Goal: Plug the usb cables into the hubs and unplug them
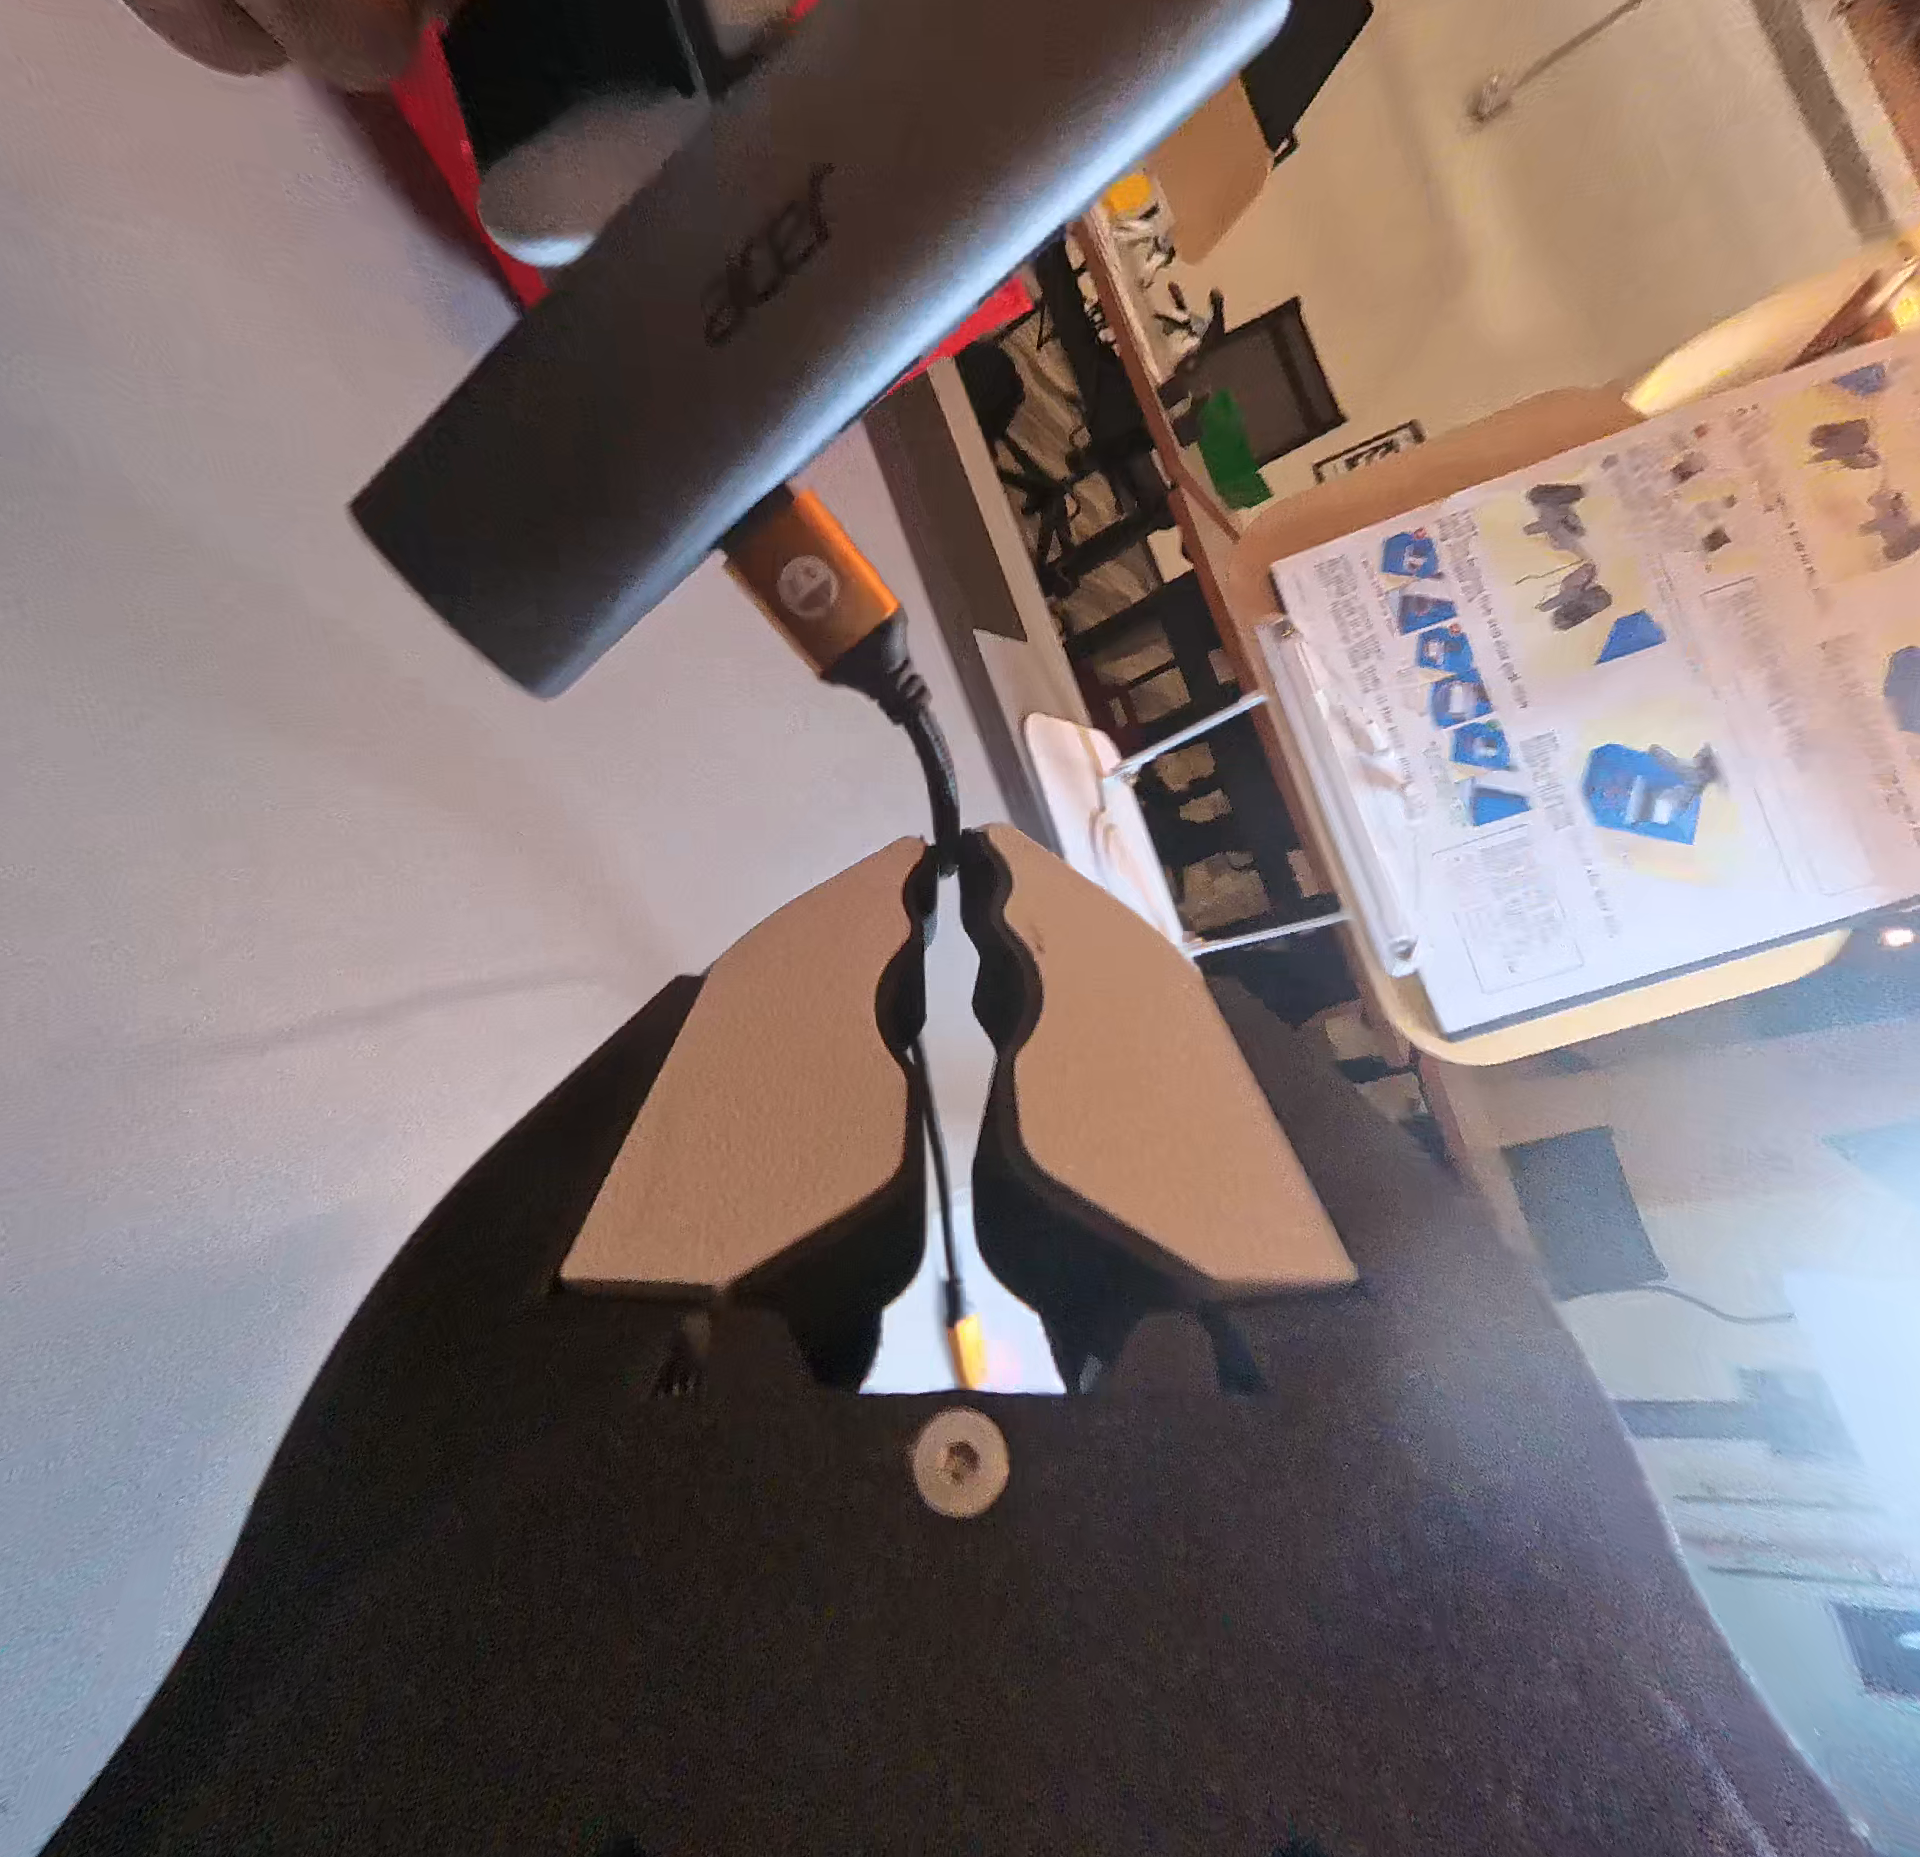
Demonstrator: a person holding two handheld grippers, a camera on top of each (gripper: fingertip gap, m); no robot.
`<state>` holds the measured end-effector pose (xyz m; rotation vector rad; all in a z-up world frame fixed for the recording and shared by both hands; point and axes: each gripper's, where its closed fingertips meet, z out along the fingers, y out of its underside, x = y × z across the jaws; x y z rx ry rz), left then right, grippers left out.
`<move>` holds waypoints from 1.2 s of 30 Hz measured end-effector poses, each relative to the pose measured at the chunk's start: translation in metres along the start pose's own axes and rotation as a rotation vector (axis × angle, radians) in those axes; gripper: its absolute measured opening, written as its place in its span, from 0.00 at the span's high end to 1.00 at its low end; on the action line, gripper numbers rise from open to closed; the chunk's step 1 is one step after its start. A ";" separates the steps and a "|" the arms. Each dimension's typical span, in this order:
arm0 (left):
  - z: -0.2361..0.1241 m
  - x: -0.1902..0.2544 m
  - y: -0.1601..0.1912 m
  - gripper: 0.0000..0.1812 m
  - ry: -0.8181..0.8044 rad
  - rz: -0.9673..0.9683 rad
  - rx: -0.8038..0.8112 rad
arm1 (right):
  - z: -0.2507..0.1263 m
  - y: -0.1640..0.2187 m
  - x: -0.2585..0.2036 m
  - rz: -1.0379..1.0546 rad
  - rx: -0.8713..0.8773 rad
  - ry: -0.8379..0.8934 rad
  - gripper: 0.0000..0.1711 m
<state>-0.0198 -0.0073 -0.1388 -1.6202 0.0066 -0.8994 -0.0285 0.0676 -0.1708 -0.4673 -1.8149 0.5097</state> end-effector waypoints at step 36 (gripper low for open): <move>0.075 -0.035 -0.003 0.74 -0.827 0.991 0.045 | -0.002 -0.009 0.075 0.927 0.090 -0.050 0.98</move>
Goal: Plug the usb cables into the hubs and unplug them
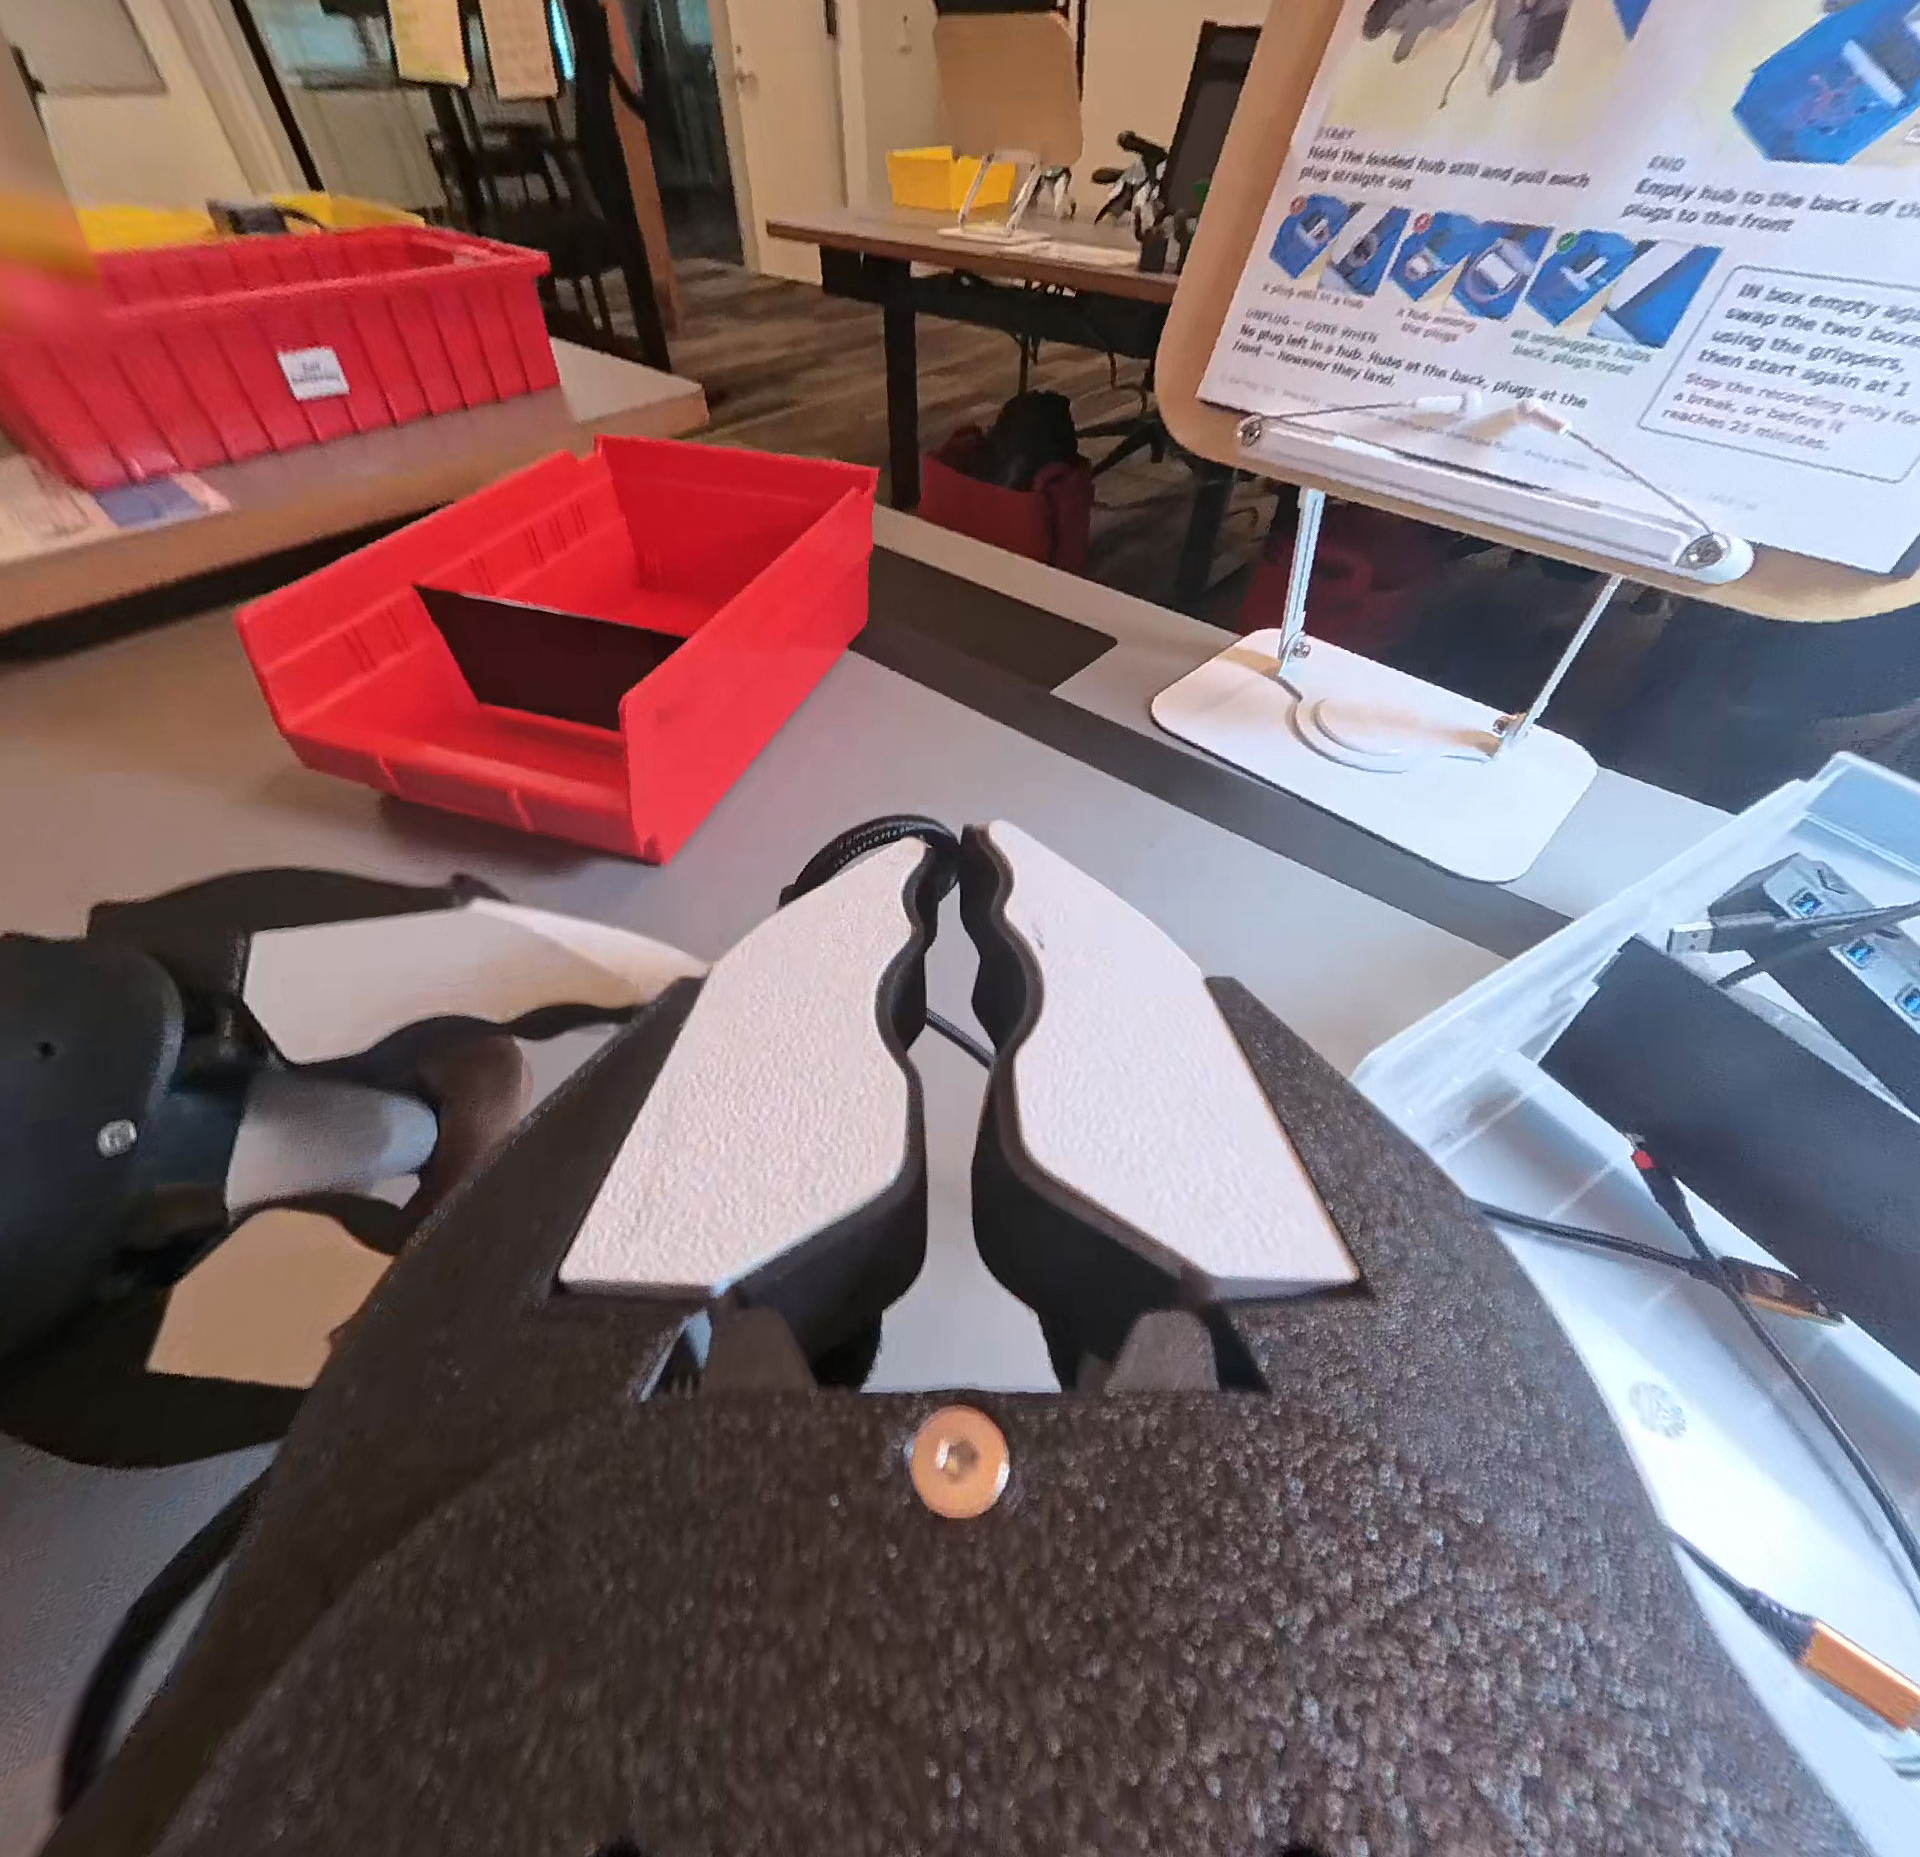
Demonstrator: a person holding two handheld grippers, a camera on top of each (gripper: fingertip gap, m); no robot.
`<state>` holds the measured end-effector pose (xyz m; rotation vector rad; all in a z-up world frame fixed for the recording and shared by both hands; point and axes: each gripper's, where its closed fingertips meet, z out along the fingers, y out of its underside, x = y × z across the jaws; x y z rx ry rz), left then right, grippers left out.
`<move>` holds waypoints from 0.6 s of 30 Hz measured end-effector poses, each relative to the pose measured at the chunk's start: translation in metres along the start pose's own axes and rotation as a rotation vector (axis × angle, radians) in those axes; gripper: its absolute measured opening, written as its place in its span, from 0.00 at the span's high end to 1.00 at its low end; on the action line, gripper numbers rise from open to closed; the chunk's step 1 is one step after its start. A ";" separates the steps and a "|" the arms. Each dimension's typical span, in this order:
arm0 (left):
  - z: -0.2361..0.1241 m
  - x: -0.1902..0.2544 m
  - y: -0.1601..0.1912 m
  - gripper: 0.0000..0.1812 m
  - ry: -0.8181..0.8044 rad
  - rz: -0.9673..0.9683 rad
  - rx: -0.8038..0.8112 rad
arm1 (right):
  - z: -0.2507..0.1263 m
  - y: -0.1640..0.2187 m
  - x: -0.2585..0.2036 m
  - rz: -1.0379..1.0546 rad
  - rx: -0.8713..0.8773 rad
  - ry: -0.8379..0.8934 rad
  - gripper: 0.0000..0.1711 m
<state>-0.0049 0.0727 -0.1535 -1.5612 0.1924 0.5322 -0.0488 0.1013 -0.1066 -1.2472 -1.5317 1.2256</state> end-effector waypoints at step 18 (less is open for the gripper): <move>-0.032 -0.047 -0.028 0.90 -0.121 0.096 0.118 | 0.012 -0.004 -0.016 -0.009 -0.026 -0.045 0.98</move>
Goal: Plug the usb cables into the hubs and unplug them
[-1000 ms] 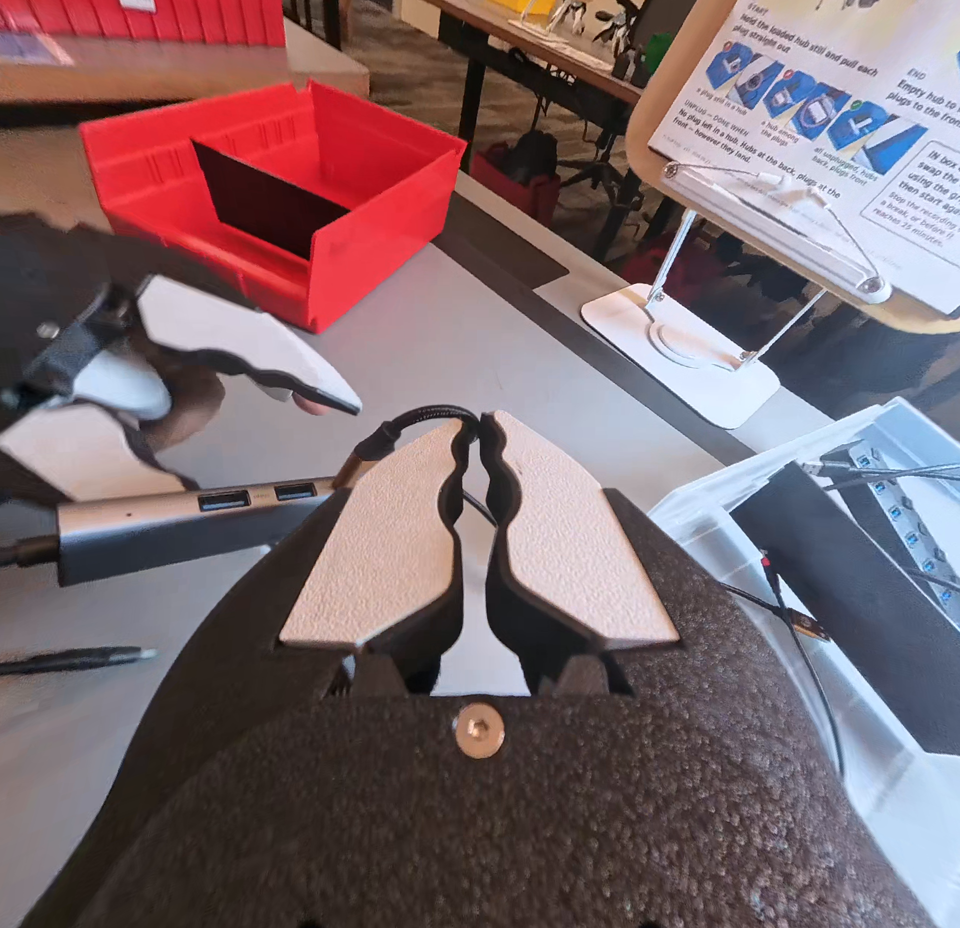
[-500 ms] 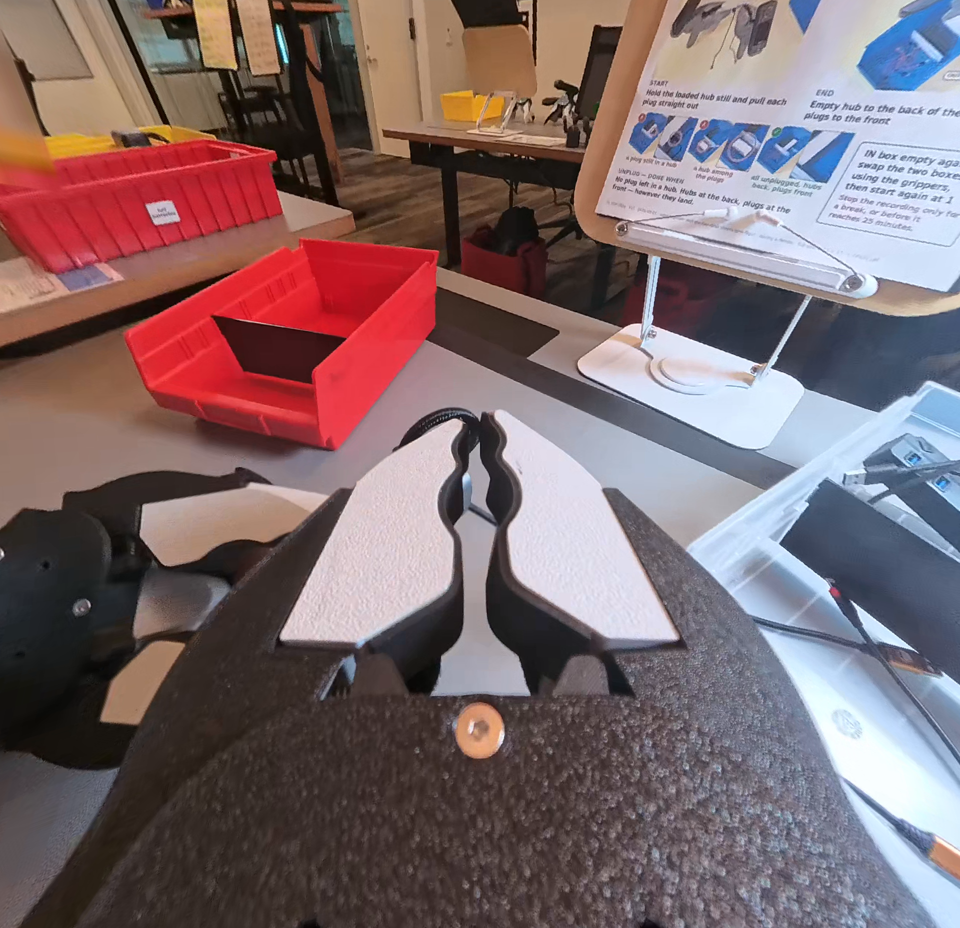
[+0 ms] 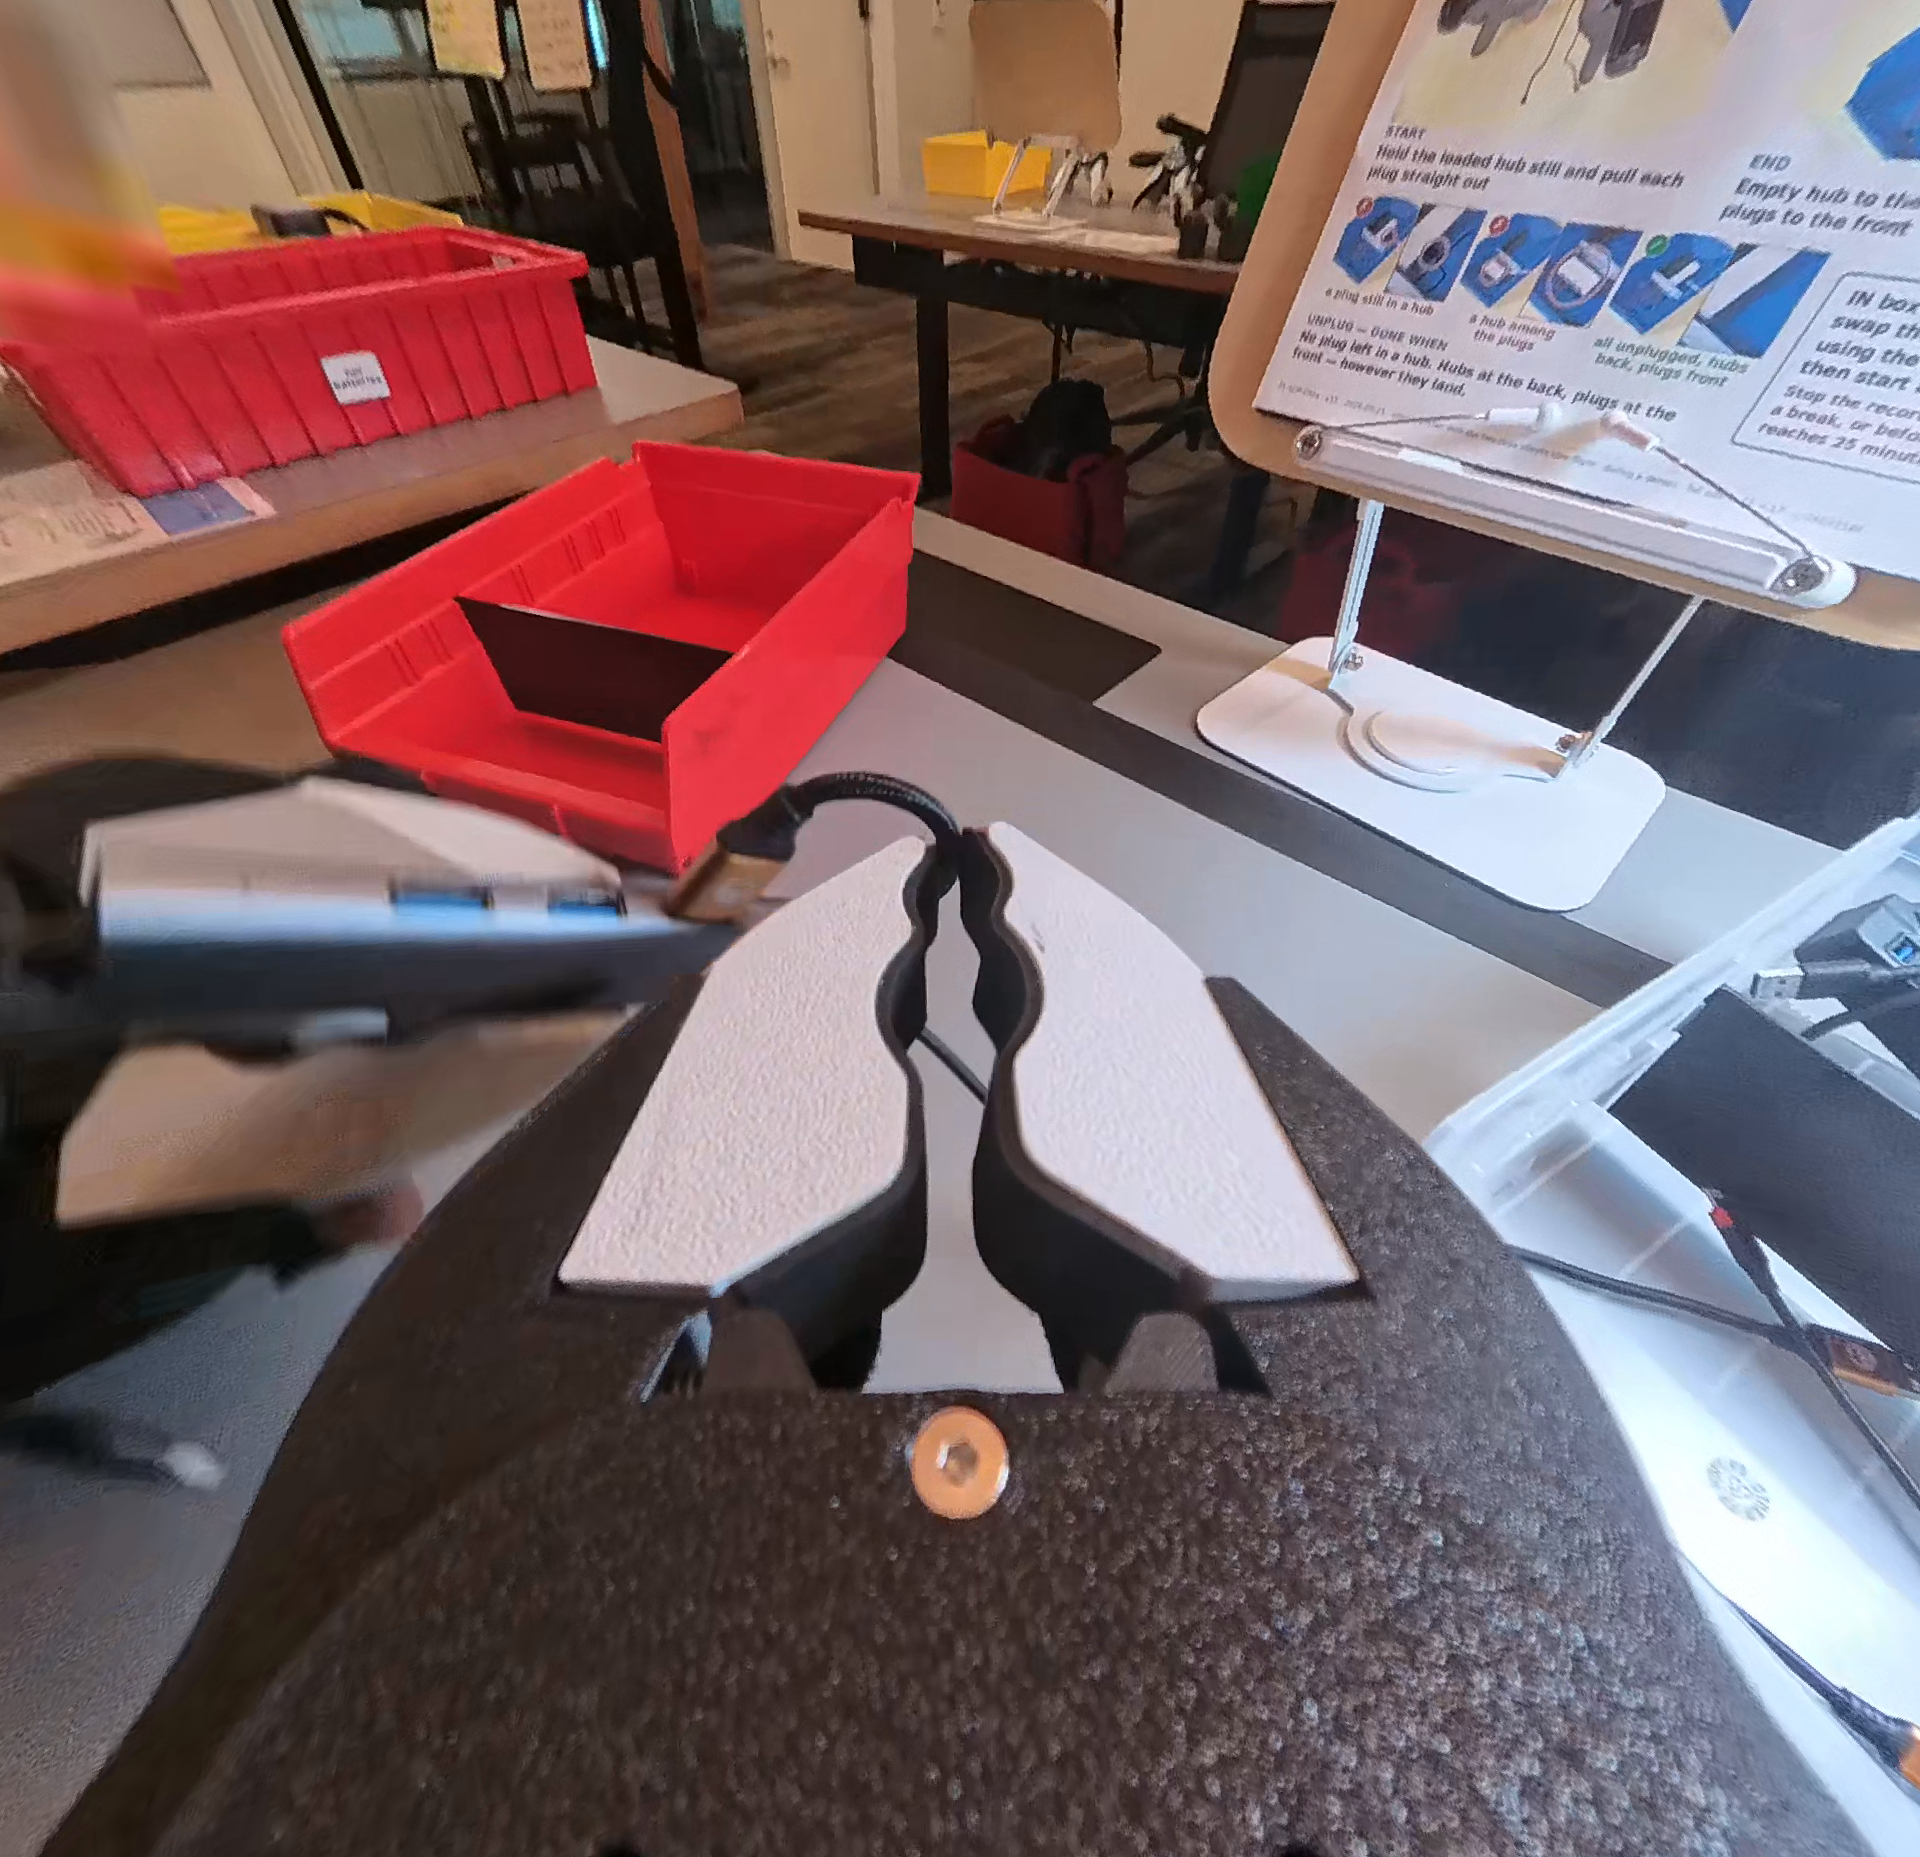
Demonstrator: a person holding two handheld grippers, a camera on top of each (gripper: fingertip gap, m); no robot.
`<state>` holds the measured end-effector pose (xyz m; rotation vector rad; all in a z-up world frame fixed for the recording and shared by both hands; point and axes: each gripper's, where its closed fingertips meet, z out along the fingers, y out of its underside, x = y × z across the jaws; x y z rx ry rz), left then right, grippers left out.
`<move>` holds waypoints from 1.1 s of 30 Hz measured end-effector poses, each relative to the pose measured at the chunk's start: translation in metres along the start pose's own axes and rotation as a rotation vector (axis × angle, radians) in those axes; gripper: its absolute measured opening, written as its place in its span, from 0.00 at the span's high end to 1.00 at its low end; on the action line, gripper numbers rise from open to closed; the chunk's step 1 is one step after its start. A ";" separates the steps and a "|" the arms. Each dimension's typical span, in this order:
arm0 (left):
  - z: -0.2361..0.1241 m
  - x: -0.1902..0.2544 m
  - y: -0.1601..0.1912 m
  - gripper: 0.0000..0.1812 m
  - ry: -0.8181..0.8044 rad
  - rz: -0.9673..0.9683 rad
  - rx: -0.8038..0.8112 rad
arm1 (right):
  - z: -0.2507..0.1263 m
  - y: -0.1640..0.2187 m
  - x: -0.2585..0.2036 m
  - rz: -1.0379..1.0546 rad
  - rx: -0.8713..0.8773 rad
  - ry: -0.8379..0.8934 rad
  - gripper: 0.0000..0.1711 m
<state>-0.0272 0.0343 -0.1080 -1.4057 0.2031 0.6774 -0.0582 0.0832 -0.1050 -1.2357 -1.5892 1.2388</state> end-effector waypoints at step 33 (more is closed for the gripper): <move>-0.054 0.054 0.052 0.90 0.761 -0.091 -0.321 | -0.016 0.088 -0.096 -0.655 -0.206 -0.609 0.96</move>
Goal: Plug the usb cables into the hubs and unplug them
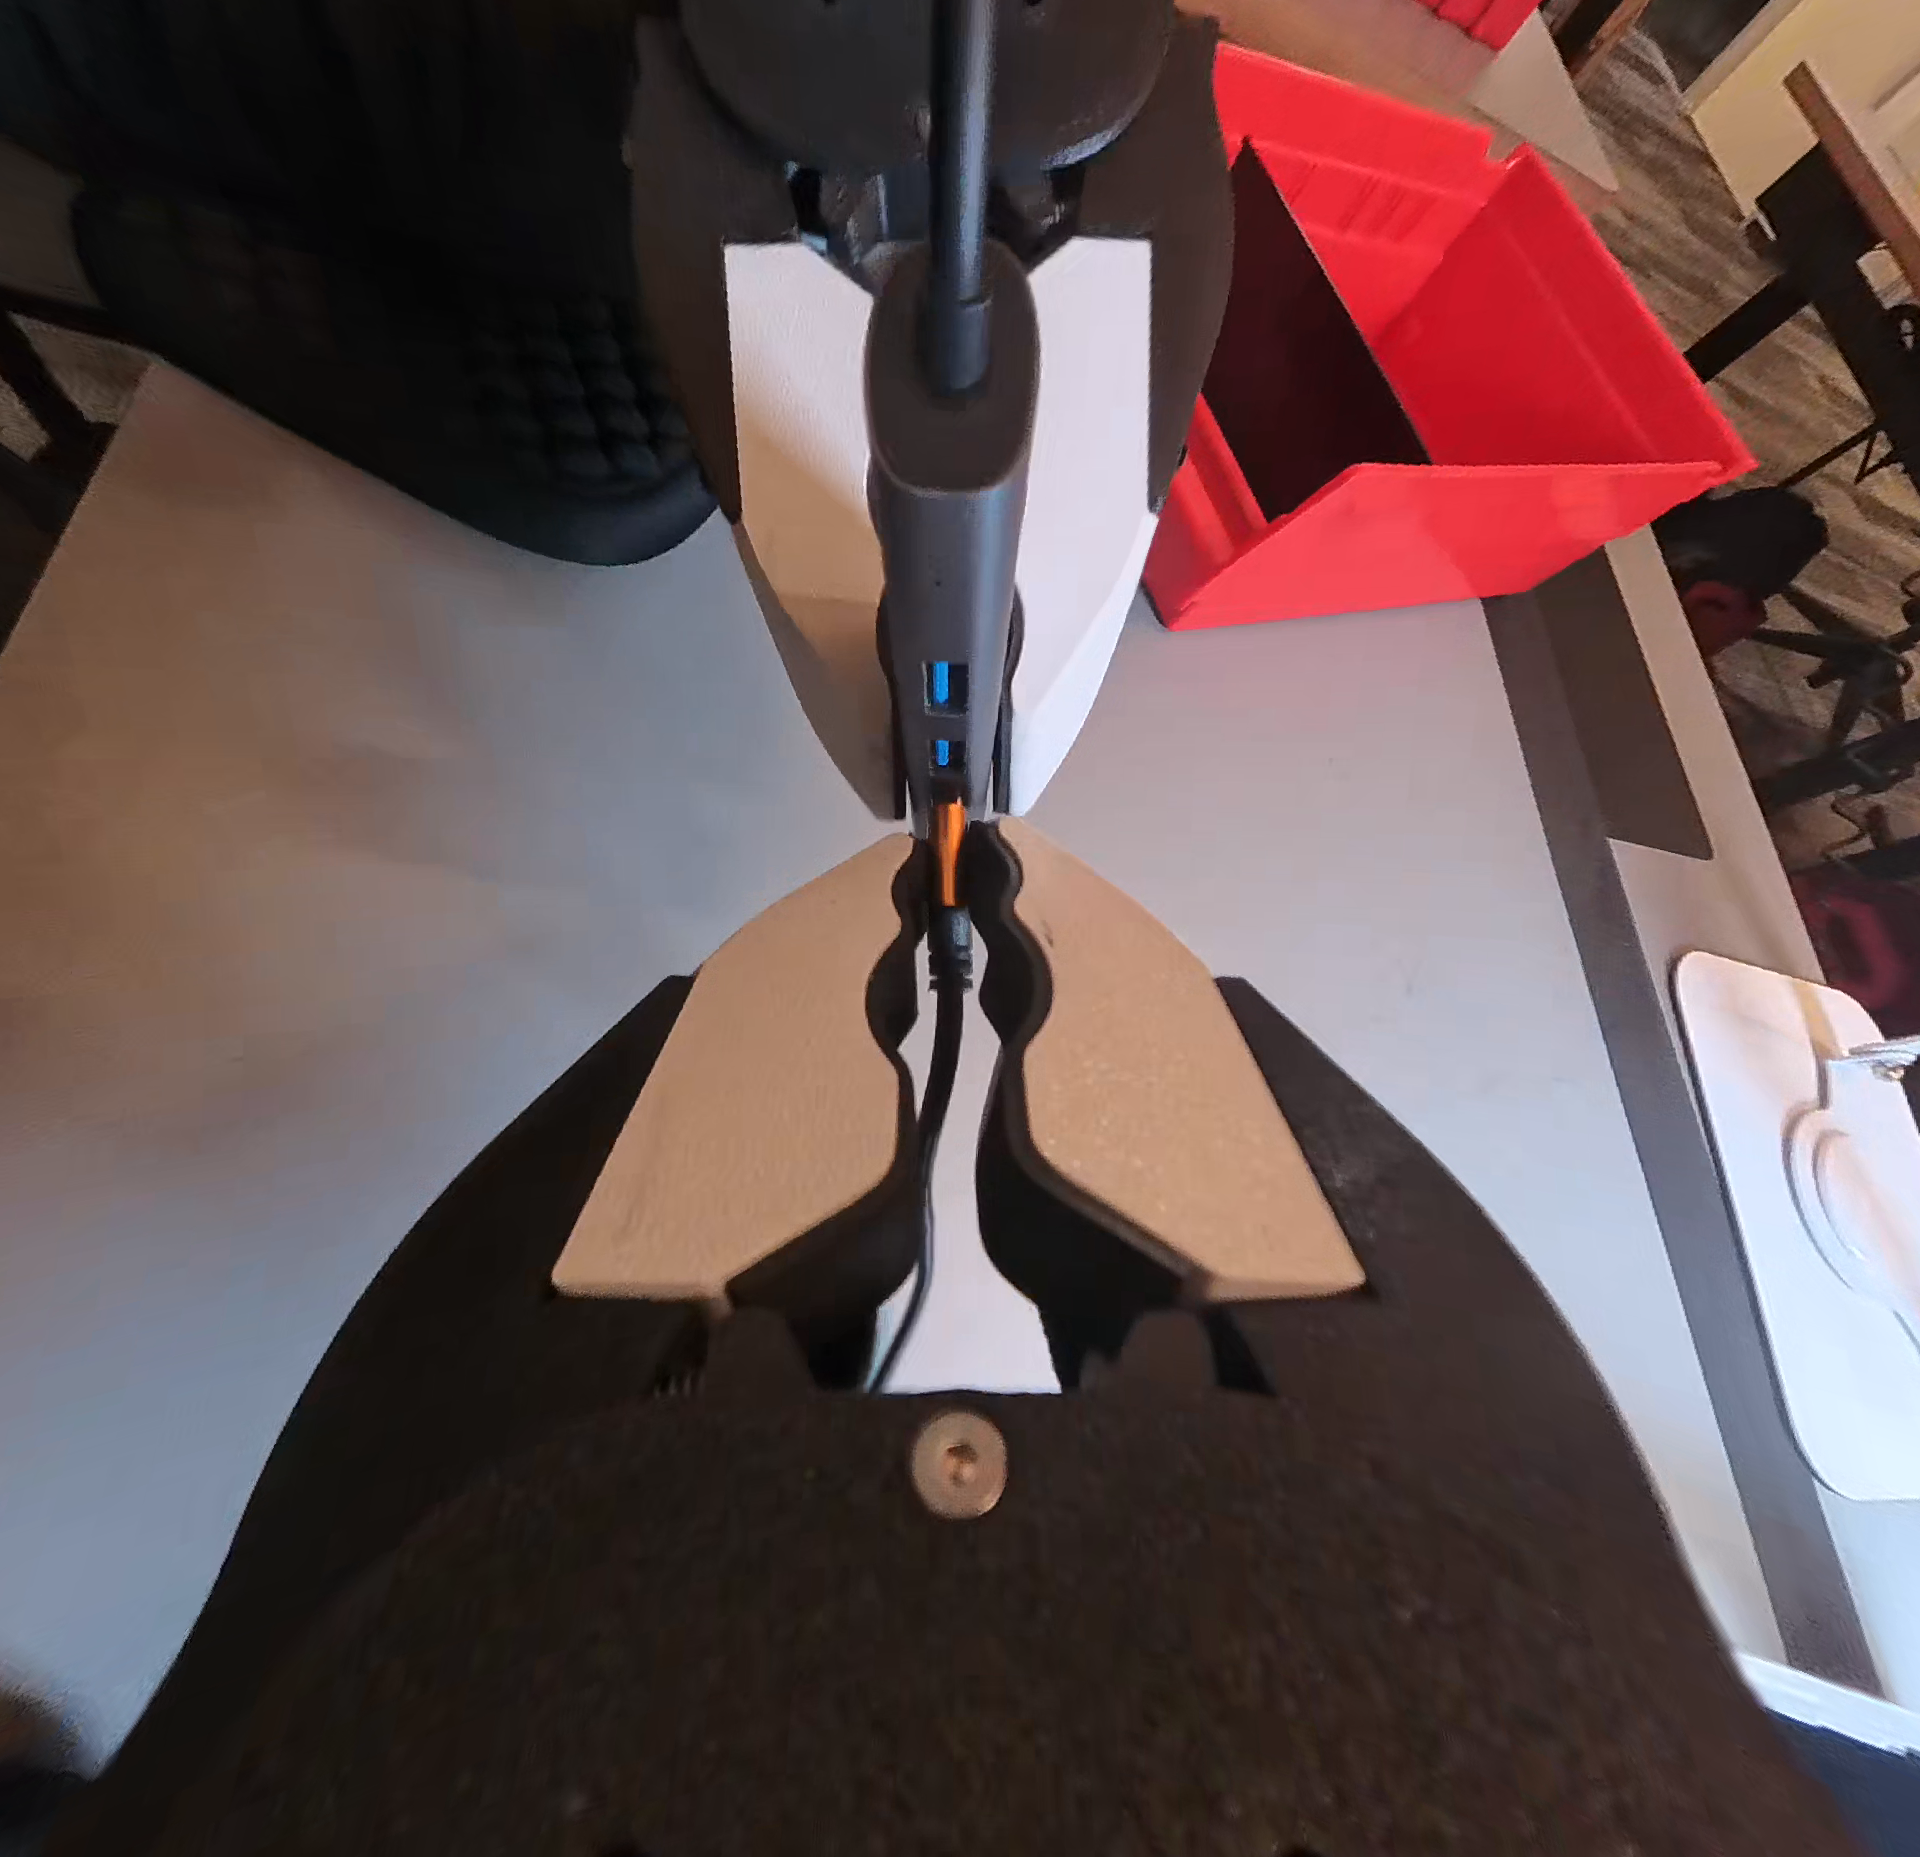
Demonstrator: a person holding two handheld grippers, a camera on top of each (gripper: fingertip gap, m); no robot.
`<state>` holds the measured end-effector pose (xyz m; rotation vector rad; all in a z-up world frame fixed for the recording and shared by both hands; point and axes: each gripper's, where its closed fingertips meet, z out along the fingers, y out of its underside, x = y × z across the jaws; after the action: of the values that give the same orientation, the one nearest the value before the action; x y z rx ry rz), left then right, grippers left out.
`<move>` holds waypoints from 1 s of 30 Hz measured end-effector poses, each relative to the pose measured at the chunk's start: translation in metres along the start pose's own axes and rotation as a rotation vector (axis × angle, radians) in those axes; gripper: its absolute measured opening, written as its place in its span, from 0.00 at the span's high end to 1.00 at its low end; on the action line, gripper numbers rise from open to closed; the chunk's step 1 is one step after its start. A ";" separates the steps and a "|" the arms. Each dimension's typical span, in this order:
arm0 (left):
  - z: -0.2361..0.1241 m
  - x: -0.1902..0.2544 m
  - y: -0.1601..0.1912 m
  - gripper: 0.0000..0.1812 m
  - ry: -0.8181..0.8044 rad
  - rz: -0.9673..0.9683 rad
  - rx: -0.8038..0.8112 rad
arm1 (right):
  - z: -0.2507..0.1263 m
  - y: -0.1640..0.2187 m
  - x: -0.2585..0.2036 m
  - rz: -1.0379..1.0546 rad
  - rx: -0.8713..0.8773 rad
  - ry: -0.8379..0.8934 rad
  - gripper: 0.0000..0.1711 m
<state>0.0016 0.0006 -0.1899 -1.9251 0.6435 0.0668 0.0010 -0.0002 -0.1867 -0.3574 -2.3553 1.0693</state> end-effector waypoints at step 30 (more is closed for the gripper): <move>-0.028 -0.015 -0.055 0.91 0.083 -0.300 0.429 | -0.012 -0.032 0.011 0.204 0.282 -0.051 0.96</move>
<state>0.0073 -0.0013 -0.1264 -1.5905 0.3779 -0.3179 -0.0022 -0.0090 -0.1527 -0.4756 -2.2046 1.5013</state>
